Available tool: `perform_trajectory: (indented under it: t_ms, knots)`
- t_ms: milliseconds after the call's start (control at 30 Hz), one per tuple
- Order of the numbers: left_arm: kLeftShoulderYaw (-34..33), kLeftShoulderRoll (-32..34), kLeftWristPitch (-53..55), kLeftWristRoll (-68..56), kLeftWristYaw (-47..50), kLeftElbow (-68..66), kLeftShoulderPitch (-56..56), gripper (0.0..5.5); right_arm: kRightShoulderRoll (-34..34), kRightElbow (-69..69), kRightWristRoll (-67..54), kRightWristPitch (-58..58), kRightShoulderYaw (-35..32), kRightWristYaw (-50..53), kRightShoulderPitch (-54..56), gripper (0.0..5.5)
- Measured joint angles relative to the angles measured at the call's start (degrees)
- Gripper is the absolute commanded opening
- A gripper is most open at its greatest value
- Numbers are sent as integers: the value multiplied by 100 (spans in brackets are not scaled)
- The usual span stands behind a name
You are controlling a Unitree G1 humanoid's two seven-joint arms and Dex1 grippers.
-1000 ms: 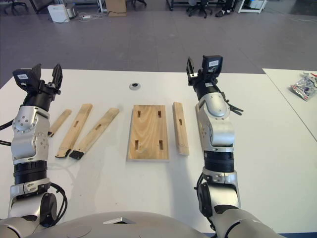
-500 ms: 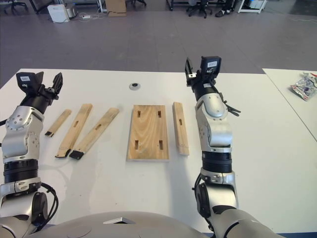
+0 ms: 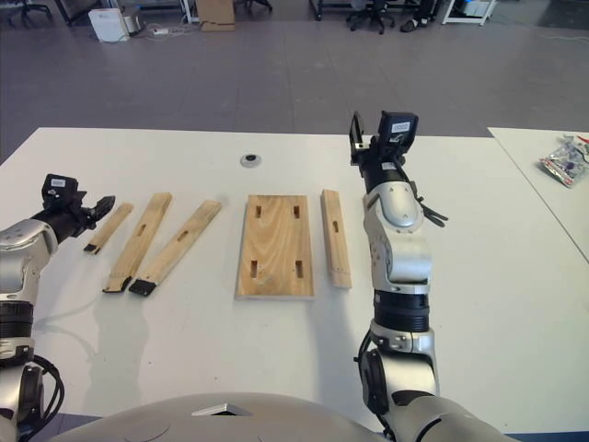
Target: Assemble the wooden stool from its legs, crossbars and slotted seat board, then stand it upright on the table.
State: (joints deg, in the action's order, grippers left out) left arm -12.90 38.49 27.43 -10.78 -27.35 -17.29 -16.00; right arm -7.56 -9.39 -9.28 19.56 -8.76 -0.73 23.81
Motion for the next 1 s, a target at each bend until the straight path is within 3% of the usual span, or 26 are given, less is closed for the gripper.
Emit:
perform_trajectory:
  t_ms: [300, 533, 633, 867, 1000]
  knots:
    - [723, 360, -964, 597, -1096, -2001, -418, 316, 31, -41, -2, 36, -1, 9, -20, 245]
    - [814, 543, -1674, 636, -1870, -3431, -930, 178, 35, -36, -2, 38, 11, 7, -21, 245]
    - [837, 548, -1782, 639, -1994, -3444, -907, 129, 35, -35, -2, 38, 11, 6, -21, 245]
    - [806, 595, -1831, 573, -2084, -3101, -492, 129, 32, -10, -2, 39, 20, -10, -2, 245]
    - [622, 271, -2101, 471, -1567, -2361, -323, 129, 72, 3, -266, 198, -33, -120, 68, 245]
